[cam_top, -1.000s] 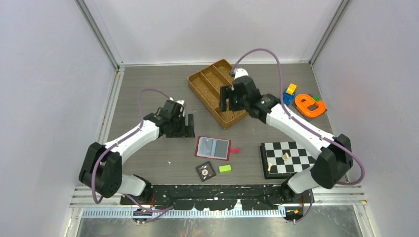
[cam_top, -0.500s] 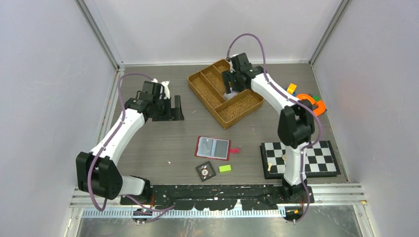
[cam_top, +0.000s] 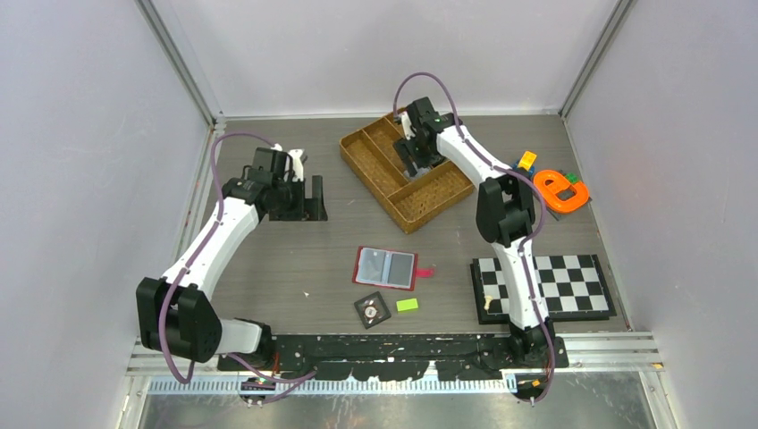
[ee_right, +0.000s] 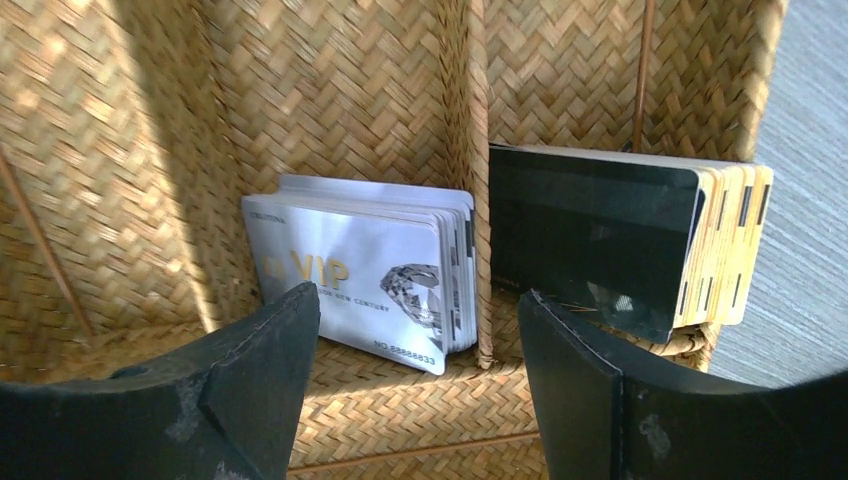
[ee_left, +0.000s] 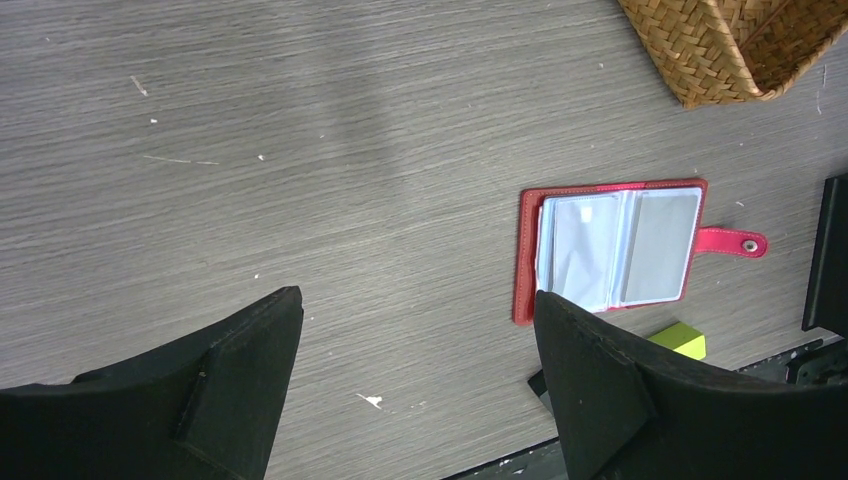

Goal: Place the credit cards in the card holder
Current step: Move the storage box to the center of the board.

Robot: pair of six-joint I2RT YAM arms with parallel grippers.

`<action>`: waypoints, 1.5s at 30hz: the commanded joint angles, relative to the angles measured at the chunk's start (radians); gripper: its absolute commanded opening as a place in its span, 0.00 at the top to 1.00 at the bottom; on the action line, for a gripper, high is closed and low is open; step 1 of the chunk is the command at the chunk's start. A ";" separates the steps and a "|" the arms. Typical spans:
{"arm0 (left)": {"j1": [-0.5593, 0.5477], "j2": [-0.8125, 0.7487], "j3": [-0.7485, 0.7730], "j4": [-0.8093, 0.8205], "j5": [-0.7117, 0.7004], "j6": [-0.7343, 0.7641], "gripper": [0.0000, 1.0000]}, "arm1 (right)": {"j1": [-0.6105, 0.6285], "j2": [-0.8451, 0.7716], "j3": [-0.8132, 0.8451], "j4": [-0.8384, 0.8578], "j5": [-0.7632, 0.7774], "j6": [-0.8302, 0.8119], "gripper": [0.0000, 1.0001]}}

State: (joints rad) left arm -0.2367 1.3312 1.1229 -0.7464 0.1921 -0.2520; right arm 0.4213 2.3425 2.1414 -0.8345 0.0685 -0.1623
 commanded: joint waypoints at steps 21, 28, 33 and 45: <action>0.019 -0.009 -0.012 0.011 0.030 0.013 0.12 | -0.045 -0.004 0.104 -0.062 0.130 -0.060 0.64; 0.019 -0.013 -0.014 0.013 0.038 0.013 0.12 | -0.044 -0.040 0.101 -0.065 0.108 -0.049 0.66; 0.019 -0.017 -0.016 0.013 0.039 0.011 0.12 | -0.045 -0.061 0.089 -0.072 0.060 -0.030 0.66; 0.019 -0.019 -0.017 0.013 0.032 0.013 0.12 | -0.057 -0.091 0.097 -0.040 0.141 -0.036 0.50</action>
State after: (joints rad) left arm -0.2256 1.3312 1.1088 -0.7456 0.2104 -0.2512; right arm 0.3767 2.3276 2.2162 -0.9001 0.1734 -0.1879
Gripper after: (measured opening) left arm 0.878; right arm 0.431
